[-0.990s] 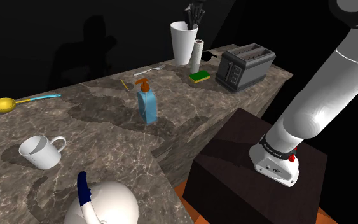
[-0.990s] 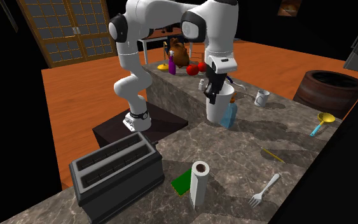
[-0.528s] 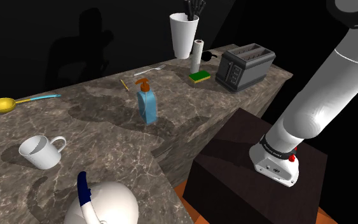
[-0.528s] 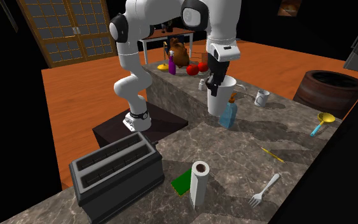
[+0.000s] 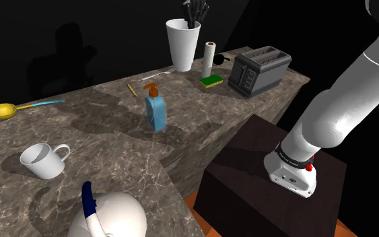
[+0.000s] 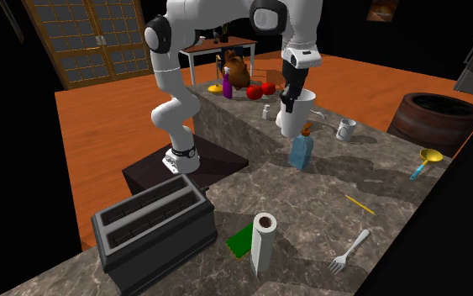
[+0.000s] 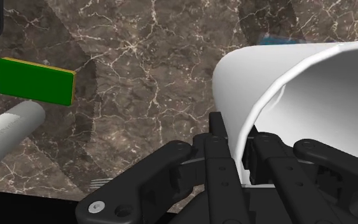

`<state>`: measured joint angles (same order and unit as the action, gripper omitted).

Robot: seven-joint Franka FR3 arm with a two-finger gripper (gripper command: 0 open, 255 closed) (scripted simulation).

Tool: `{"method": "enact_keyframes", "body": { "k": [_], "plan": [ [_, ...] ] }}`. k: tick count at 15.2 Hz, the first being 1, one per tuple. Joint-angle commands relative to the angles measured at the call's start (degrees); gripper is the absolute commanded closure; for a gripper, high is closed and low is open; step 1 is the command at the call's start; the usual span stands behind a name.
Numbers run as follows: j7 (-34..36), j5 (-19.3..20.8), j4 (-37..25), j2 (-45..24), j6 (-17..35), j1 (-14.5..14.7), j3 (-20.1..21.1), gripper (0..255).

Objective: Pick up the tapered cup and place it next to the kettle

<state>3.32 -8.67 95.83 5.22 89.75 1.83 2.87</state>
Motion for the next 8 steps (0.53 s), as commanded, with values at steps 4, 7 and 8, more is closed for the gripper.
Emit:
{"method": "enact_keyframes", "body": {
  "k": [4, 7, 8],
  "plan": [
    [6.82, -0.54, 1.98, 1.47, 1.58, 3.13, 3.81, 255],
    [10.92, -0.81, 2.23, 1.62, 2.32, 4.97, 6.16, 255],
    [12.30, -0.87, 2.17, 1.55, 2.55, 5.57, 6.96, 255]
  ]
}}
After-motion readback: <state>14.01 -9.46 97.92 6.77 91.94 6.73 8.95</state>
